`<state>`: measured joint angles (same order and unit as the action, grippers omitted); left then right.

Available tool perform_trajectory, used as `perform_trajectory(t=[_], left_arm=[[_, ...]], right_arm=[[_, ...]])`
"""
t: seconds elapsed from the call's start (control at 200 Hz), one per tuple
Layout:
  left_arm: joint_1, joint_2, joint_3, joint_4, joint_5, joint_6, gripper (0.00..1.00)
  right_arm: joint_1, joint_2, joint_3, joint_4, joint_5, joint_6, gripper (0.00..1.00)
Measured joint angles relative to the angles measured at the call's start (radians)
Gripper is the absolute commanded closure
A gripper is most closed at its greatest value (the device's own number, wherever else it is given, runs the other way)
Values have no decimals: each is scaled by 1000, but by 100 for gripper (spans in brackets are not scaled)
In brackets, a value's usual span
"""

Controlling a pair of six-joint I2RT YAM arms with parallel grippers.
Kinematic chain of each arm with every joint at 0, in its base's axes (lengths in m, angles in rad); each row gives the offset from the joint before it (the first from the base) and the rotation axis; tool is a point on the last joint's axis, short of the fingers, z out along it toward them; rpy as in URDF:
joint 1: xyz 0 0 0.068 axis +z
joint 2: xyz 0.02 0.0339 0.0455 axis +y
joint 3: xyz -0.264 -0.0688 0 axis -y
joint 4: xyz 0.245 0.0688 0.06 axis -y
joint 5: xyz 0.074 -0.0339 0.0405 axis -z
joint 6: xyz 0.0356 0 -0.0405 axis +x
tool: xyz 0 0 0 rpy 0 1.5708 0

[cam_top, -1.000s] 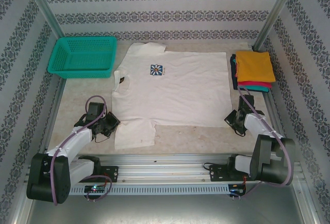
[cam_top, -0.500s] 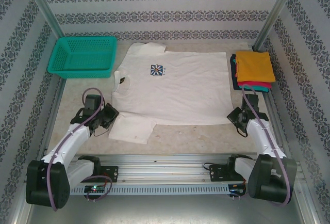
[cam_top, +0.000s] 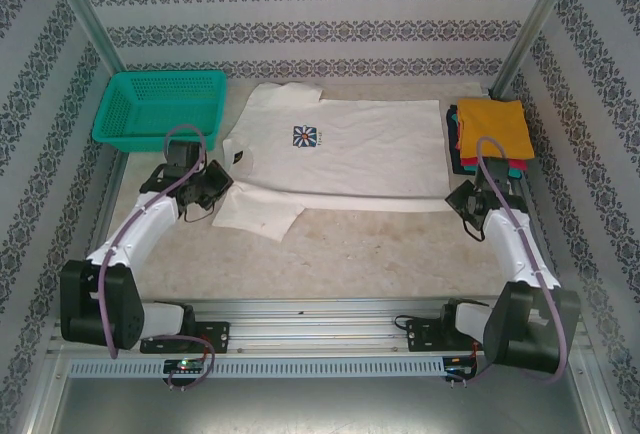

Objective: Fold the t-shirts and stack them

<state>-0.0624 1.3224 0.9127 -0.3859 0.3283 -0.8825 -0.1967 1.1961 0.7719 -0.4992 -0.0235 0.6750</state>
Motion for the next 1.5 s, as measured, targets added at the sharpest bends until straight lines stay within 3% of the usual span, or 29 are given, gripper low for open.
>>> perform_trajectory(t=[0.694,0.939,1.499], left_arm=[[27,322,332,-4,35,25,100],[31,435,462,-36,57,96,100],[39,552,601,-101,56,189,100]], right_arm=[[3,305,246,86,-5,-2,100],[8,396,313,89,-6,-21,100],[23,536,408,93,-2,-35,100]])
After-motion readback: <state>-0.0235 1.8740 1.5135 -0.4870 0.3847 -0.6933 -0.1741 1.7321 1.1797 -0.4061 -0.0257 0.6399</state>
